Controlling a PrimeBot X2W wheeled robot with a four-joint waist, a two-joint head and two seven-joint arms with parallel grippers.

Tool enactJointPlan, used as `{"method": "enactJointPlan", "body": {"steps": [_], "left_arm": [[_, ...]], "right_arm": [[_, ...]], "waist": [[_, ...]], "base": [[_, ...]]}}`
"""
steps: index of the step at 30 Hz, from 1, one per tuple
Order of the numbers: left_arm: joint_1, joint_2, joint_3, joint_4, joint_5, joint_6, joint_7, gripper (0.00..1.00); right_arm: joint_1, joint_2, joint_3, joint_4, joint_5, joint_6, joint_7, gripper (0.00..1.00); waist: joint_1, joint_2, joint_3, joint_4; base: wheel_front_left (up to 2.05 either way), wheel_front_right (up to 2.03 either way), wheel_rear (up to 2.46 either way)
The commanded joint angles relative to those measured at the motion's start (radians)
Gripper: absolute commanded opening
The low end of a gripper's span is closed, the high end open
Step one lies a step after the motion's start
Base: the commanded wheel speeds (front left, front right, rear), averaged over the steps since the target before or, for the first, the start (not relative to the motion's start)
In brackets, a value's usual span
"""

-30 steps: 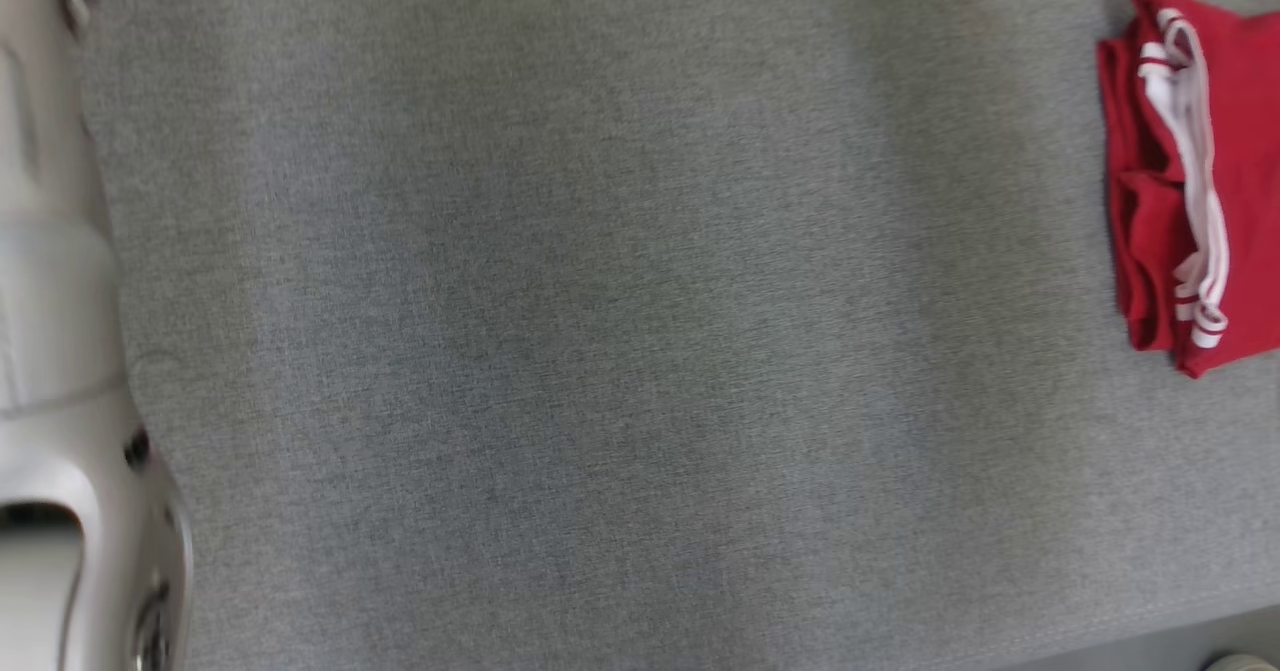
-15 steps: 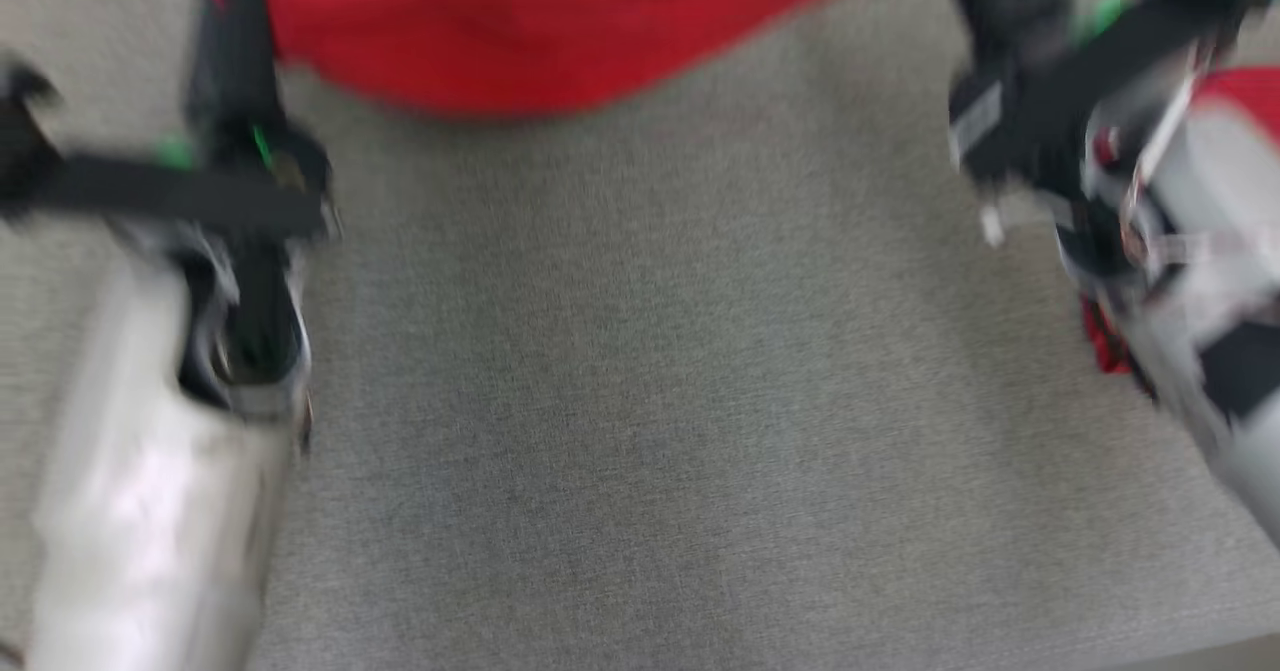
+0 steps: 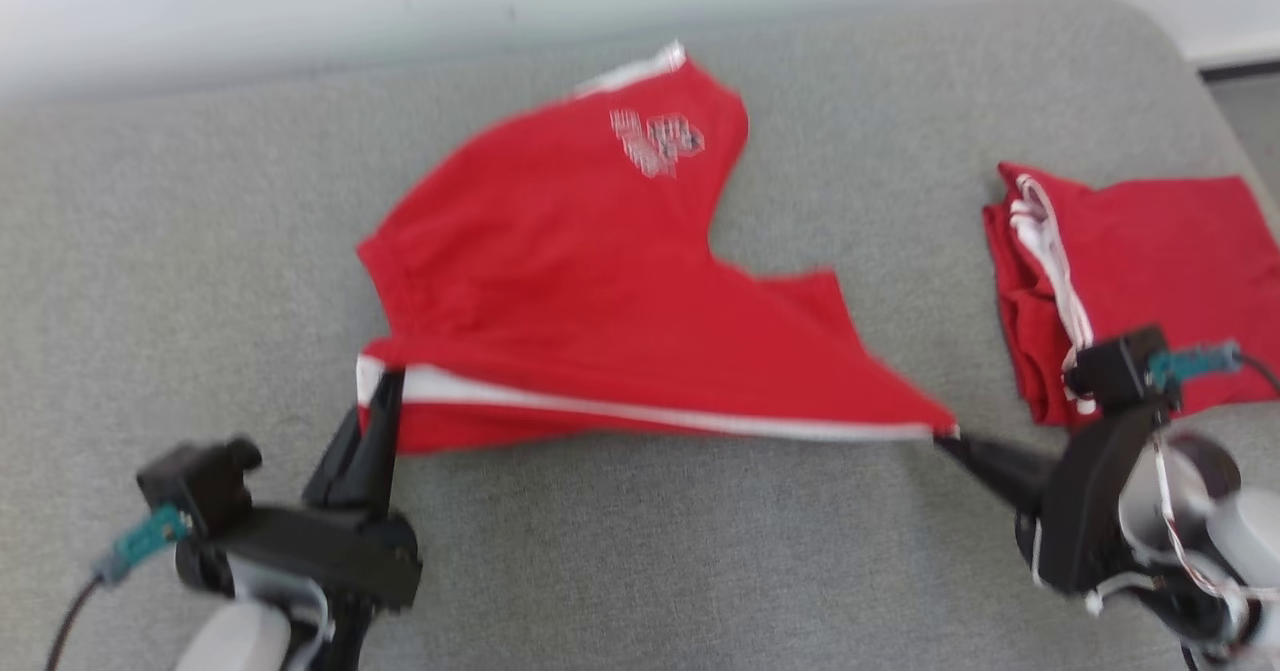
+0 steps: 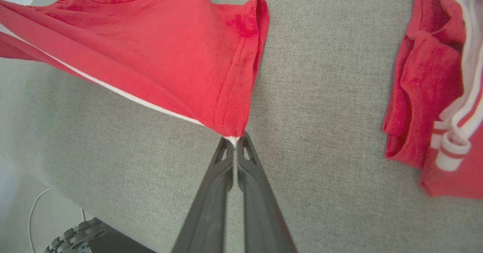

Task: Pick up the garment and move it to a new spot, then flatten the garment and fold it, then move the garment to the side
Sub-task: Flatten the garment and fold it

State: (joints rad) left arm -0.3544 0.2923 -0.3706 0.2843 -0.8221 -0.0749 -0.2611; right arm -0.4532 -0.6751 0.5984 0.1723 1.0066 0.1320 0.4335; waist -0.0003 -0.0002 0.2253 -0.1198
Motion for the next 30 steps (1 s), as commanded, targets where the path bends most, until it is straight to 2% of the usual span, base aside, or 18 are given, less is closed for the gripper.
{"method": "enactJointPlan", "body": {"steps": [1,10,13,19,23,27,30], "left_arm": [[0.031,0.009,0.01,-0.008,0.014,0.013,-0.004,0.0],[0.22,-0.017,0.025,-0.065,0.002,0.045,-0.004,0.0],[0.273,-0.014,0.013,-0.073,-0.005,0.056,0.01,0.0],[0.369,0.014,-0.017,-0.12,-0.014,0.073,0.071,0.0],[0.394,0.018,-0.022,-0.167,-0.02,0.082,0.083,0.0],[0.341,0.004,-0.027,-0.192,-0.018,0.077,0.091,0.0],[0.292,-0.012,-0.034,-0.189,-0.013,0.071,0.1,0.0]], "right_arm": [[0.045,-0.006,-0.031,-0.017,0.003,-0.003,0.029,0.0],[0.342,0.082,-0.273,-0.208,-0.088,-0.003,0.306,0.0],[0.439,0.138,-0.372,-0.263,-0.141,-0.003,0.415,0.0],[0.608,0.29,-0.56,-0.415,-0.26,-0.003,0.626,0.0],[0.586,0.343,-0.606,-0.517,-0.305,-0.003,0.647,0.0],[0.474,0.312,-0.573,-0.515,-0.323,-0.003,0.588,0.0],[0.365,0.277,-0.536,-0.447,-0.329,-0.003,0.507,0.0]], "waist": [[0.0003,0.0002,-0.051,-0.004],[0.0003,0.0002,-0.092,0.0],[0.0003,0.0002,-0.099,0.008],[0.0003,0.0002,-0.107,0.029],[0.0003,0.0002,-0.11,0.039],[0.0003,0.0002,-0.11,0.052],[0.0003,0.0002,-0.104,0.066]], "base": [[0.0,0.0,0.0],[0.0,0.0,0.0],[0.0,0.0,0.0],[0.0,0.0,0.0],[0.0,0.0,0.0],[0.0,0.0,0.0],[0.0,0.0,0.0]]}}
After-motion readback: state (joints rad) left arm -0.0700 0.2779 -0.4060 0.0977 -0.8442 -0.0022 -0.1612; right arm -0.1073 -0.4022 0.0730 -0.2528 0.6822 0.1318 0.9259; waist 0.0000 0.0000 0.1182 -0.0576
